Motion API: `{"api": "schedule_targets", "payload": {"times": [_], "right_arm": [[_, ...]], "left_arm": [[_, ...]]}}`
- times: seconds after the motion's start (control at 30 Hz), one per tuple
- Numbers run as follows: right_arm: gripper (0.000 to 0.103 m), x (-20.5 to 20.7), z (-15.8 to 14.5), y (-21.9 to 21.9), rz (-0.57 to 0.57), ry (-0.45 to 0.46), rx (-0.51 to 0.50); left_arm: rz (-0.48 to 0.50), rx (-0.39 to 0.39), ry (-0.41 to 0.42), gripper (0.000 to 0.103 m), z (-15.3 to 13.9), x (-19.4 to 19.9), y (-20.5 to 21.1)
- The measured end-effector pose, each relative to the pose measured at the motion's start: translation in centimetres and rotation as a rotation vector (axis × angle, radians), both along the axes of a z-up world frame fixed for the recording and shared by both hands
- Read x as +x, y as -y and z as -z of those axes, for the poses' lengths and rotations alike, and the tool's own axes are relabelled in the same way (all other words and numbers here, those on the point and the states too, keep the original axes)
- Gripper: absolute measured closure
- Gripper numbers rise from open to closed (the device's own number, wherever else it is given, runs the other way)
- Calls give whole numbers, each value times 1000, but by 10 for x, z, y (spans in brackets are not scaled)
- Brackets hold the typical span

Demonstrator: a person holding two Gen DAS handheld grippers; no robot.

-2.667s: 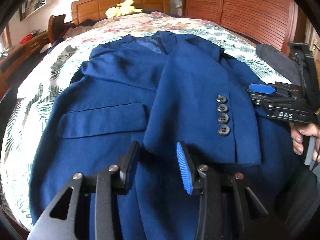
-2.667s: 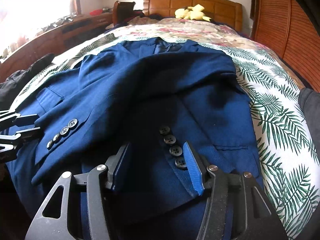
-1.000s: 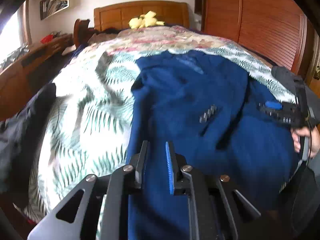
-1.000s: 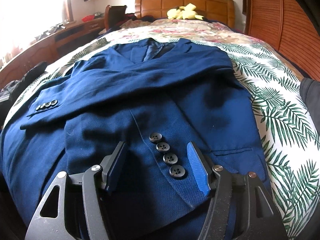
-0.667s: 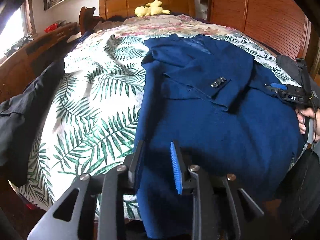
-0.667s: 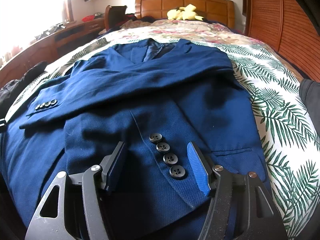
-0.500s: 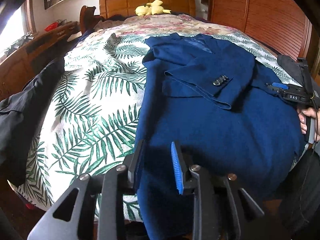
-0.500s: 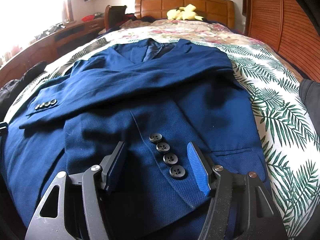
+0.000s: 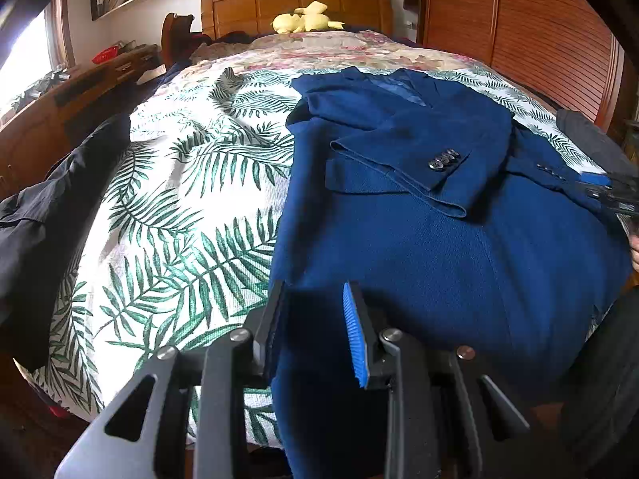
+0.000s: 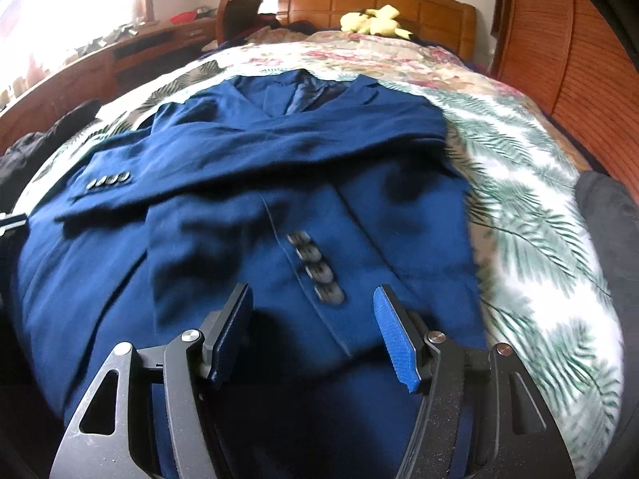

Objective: Fold large clothes

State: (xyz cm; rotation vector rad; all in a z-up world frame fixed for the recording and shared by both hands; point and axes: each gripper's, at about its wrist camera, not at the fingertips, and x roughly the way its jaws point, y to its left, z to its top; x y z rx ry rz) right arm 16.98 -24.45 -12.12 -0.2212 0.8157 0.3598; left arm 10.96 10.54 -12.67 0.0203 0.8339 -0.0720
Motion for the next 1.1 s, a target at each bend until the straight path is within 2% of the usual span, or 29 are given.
{"api": "schedule_targets", "payload": {"times": [0.17, 0.37, 0.53, 0.7, 0.8, 0.87, 0.93, 1.1], "right_arm": [[39, -34, -9, 37, 37, -14, -1], [38, -54, 2, 68, 105, -62, -28], [38, -66, 6, 77, 126, -89, -13], [38, -73, 7, 68, 81, -106, -40], [48, -77, 6, 63, 50, -111, -25], [62, -80, 0, 60, 28, -100, 5], [63, -82, -6, 58, 11, -82, 31], [62, -83, -1, 59, 30, -94, -4]], "left_arm": [[1, -8, 7, 76, 0, 0, -1], [0, -18, 0, 76, -1, -5, -3], [13, -58, -11, 75, -6, -23, -7], [13, -61, -27, 74, -5, -41, -10], [16, -60, -39, 74, -3, -46, -11], [14, -60, -41, 74, -1, -48, -10], [9, -67, -46, 73, 1, -48, -10], [6, -63, -50, 73, 2, -54, -10]]}}
